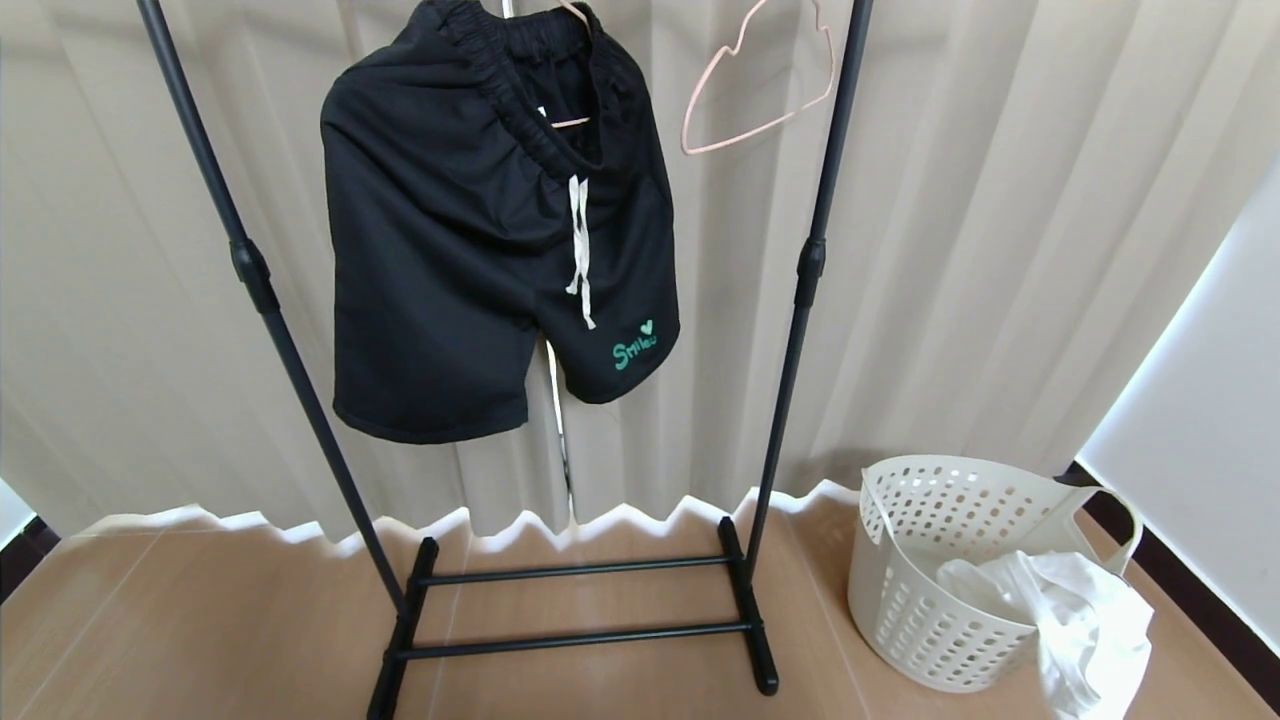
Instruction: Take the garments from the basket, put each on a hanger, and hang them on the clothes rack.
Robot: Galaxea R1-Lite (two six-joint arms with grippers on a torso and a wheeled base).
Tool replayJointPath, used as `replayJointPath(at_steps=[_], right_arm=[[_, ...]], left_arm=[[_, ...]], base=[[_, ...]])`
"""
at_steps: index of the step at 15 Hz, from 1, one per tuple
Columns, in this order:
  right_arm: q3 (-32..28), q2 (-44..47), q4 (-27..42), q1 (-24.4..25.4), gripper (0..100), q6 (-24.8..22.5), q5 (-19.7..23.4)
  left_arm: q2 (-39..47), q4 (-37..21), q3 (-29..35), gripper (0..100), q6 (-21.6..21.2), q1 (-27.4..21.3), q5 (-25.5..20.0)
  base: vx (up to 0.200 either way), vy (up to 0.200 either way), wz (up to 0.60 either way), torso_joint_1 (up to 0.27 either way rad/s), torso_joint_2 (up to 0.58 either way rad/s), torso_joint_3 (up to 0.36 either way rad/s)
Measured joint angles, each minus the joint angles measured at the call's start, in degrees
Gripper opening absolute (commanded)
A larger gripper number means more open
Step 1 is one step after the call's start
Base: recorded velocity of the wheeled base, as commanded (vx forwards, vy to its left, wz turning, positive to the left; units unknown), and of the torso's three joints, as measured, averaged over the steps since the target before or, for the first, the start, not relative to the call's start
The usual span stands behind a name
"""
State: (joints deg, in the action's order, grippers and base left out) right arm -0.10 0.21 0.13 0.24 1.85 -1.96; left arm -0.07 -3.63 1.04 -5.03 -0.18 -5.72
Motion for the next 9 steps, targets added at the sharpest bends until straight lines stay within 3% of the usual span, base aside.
replayJointPath(at_steps=[3,7,9], right_arm=[[0.0,0.0,-0.1,0.0,100,0.0,0.0],[0.0,0.0,-0.1,0.0,100,0.0,0.0],[0.0,0.0,-0.1,0.0,100,0.0,0.0]], left_arm=[[0.0,0.0,0.0,100,0.0,0.0,0.0],[0.0,0.0,0.0,100,0.0,0.0,0.0],[0.0,0.0,0.0,100,0.0,0.0,0.0]], base=[[0.000,0.000,0.00,0.000,0.00,0.000],[0.000,0.000,-0.60,-0.001,0.00,0.002],[0.000,0.000,0.00,0.000,0.00,0.000]])
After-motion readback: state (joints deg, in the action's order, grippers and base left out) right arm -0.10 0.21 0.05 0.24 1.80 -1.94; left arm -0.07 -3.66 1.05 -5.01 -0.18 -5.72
